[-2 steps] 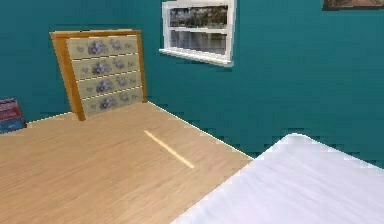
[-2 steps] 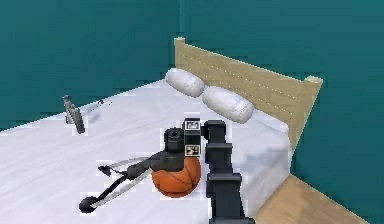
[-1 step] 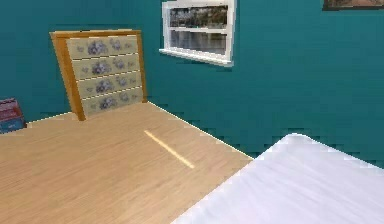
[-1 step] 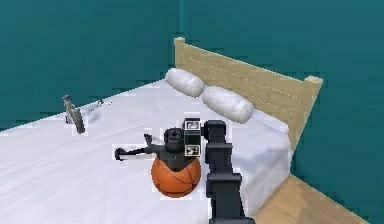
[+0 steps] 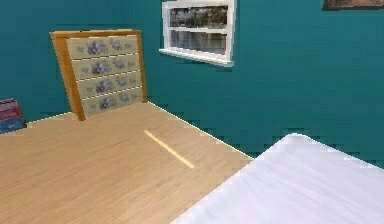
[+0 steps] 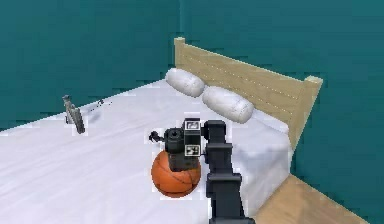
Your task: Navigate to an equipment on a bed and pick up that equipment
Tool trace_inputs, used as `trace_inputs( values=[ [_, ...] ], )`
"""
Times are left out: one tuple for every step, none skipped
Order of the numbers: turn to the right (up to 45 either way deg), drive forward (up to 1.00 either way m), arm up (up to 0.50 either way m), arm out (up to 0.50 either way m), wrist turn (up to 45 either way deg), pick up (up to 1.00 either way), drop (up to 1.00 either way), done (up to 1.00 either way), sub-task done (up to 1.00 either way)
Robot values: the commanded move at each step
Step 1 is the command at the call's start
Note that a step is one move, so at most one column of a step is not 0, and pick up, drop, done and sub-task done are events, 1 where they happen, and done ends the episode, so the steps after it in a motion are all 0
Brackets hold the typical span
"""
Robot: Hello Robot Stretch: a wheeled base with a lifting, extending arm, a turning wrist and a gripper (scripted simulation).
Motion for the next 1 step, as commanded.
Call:
trace_inputs(
  values=[
    [0.0, 0.0, -0.3, 0.0, 0.0, 0.0, 0.0, 0.0, 0.0]
  ],
)
